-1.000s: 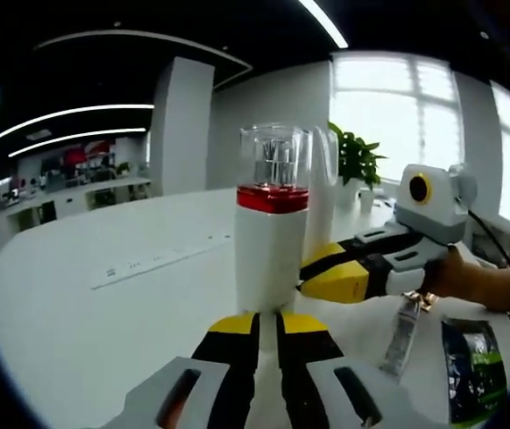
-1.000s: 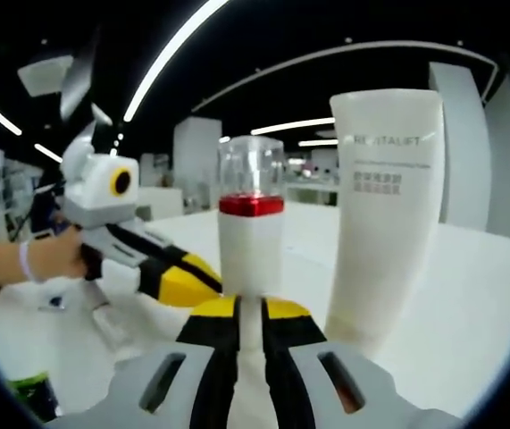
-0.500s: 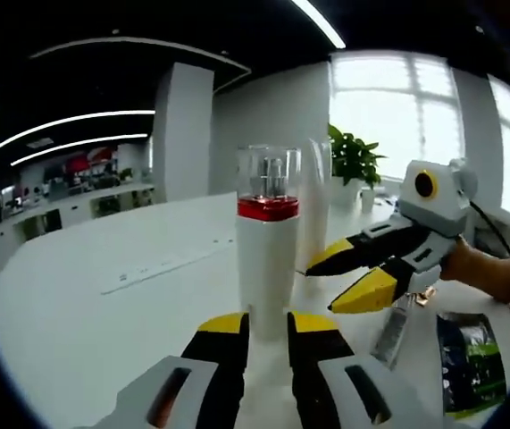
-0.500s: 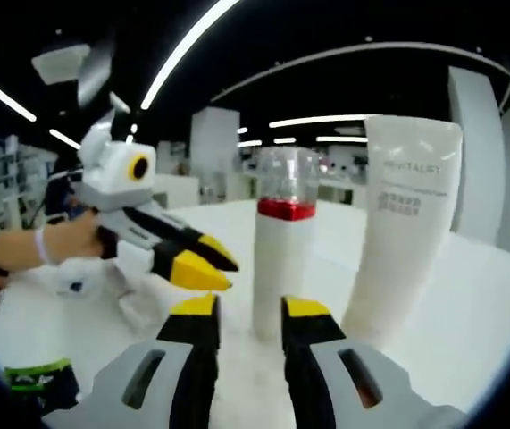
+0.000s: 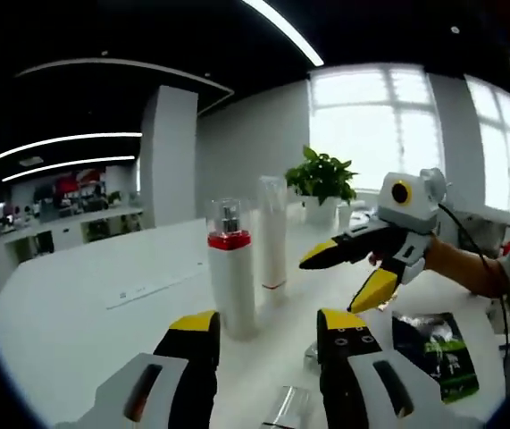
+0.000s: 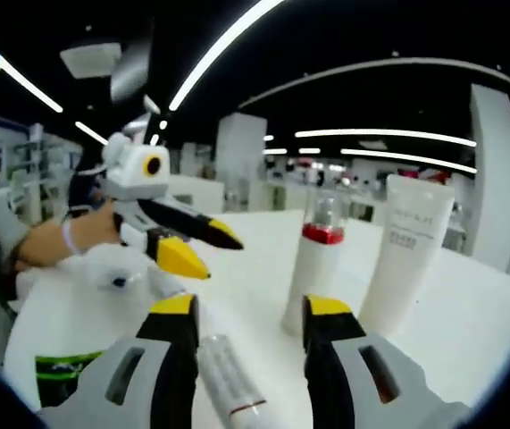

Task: Arrange the skincare products in the storage area until every visible bottle or jar stands upright without overlapping.

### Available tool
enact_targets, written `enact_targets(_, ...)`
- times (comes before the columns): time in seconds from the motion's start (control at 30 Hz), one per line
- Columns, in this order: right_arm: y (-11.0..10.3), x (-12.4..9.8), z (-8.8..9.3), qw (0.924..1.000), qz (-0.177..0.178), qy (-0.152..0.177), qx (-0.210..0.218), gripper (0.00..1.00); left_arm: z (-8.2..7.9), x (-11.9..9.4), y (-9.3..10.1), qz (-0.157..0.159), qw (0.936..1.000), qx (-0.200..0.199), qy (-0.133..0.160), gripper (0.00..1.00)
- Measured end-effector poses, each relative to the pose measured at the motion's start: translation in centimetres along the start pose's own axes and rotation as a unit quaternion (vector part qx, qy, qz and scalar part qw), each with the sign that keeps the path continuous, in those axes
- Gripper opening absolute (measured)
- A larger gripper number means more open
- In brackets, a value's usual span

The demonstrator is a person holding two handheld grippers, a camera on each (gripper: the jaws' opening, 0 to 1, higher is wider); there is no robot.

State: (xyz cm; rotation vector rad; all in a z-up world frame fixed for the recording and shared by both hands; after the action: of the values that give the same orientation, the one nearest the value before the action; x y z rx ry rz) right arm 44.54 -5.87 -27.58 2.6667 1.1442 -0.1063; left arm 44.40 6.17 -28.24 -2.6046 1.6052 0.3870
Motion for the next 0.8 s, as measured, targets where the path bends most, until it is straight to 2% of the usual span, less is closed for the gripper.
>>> enact_targets(0.07,-0.7,-0.8,0.0,0.9997,-0.020,0.014,0.002,0.58,0.3,-0.2,0.5,0.006,1.0000,0.003,-0.001,0.50)
enact_targets(0.2,-1.5,-2.1,0.6,0.9983,-0.051,0.022,0.020,0.70,0.7,-0.2,2.0,0.045,0.9988,-0.004,0.021,0.65)
enact_targets(0.3,-1.2,-2.6,1.5,0.9974,-0.061,0.021,0.031,0.78,1.3,-0.3,2.6,0.050,0.9984,0.000,0.027,0.77)
enact_targets(0.33,-1.1,-2.9,1.9,0.9970,-0.067,0.022,0.033,0.79,1.6,-0.4,2.9,0.053,0.9983,0.004,0.023,0.81)
enact_targets(0.37,-1.2,-3.3,1.9,0.9945,-0.079,0.040,0.057,0.79,2.0,-0.5,2.9,0.051,0.9986,0.011,0.011,0.86)
enact_targets(0.4,-1.1,-3.5,2.2,0.9937,-0.082,0.033,0.069,0.80,2.5,-0.6,2.8,0.048,0.9987,0.019,0.002,0.93)
enact_targets(0.43,-1.0,-4.0,2.9,0.9934,-0.090,0.010,0.071,0.81,2.7,-0.7,2.7,0.044,0.9988,0.020,0.001,0.97)
enact_targets(0.47,-0.7,-4.2,3.2,0.9943,-0.085,0.009,0.064,0.80,3.1,-0.9,2.5,0.037,0.9990,0.026,-0.006,0.98)
enact_targets(0.53,0.3,-4.5,4.4,0.9970,-0.066,-0.015,0.037,0.70,3.9,-1.0,1.9,0.024,0.9994,0.021,-0.017,0.97)
enact_targets(0.6,0.6,-4.7,5.1,0.9975,-0.059,-0.026,0.029,0.67,4.9,-1.1,1.4,0.018,0.9988,0.019,-0.041,0.97)
enact_targets(0.7,0.6,-4.8,5.4,0.9964,-0.064,-0.034,0.043,0.74,5.5,-1.1,0.7,0.015,0.9989,-0.002,-0.044,0.94)
enact_targets(0.8,0.5,-4.8,5.5,0.9963,-0.066,-0.039,0.039,0.73,6.0,-1.3,0.5,0.015,0.9979,-0.041,-0.047,0.80)
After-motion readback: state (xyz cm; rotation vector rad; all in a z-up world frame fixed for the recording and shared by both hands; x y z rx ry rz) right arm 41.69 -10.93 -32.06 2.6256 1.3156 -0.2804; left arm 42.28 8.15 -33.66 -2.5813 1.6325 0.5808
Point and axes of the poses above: the point that each gripper's makers call its tool centre point, and the gripper's own axes: x roughly forward along the fingers, y roughly to its right, z roughly out of its underside, the point moved 3 cm from there along -x, roughly backward along the fingers, and after that the axes turned 15 degrees about z, right-handed, at the moved point
